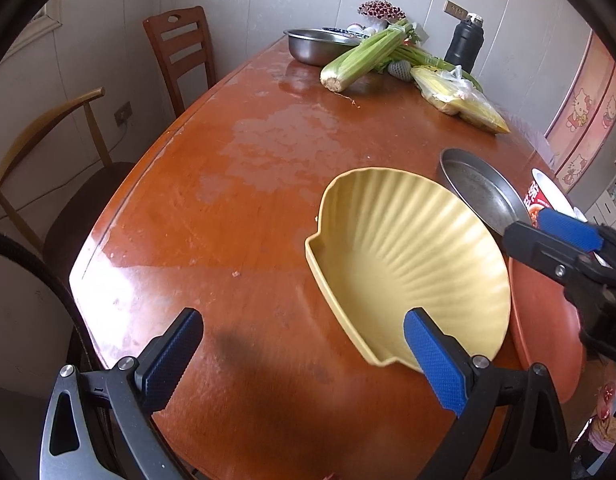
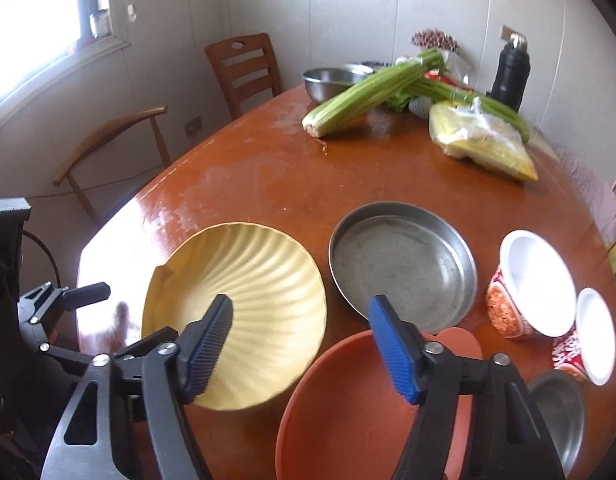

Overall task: Organize plates and bowls
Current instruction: 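Move the right gripper to the yellow shell plate rim and close it, then lift the yellow shell plate off the table with the right gripper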

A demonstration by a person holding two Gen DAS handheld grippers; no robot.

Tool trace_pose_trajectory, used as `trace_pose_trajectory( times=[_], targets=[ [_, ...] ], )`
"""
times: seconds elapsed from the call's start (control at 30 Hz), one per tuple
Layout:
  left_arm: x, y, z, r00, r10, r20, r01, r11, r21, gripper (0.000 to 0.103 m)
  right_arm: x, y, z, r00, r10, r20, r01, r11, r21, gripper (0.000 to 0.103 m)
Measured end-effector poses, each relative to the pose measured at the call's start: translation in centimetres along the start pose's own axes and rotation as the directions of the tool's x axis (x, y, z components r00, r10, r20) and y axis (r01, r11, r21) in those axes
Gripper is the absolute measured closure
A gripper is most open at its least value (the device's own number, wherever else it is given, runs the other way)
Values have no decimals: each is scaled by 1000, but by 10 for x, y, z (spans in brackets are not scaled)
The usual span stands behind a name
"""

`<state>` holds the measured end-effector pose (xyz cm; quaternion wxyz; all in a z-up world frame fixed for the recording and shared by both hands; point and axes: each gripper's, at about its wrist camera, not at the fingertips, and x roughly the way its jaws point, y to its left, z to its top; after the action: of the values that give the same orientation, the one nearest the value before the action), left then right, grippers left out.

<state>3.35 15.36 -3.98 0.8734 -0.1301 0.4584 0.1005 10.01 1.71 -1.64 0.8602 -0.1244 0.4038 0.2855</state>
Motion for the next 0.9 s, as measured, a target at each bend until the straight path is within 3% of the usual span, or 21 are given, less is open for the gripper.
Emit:
trace_pose_trajectory(
  times=[0.47,0.9],
  targets=[
    [12,-3,16,1000,0,-9,0,1000,5,3,25,-3,9,996,18,-89,-19,1000,-19,66],
    [22,-10,19,998,9,-57,-7,999,34,3,48,1,2,989,-12,-147,5,999,-49,69]
  ],
)
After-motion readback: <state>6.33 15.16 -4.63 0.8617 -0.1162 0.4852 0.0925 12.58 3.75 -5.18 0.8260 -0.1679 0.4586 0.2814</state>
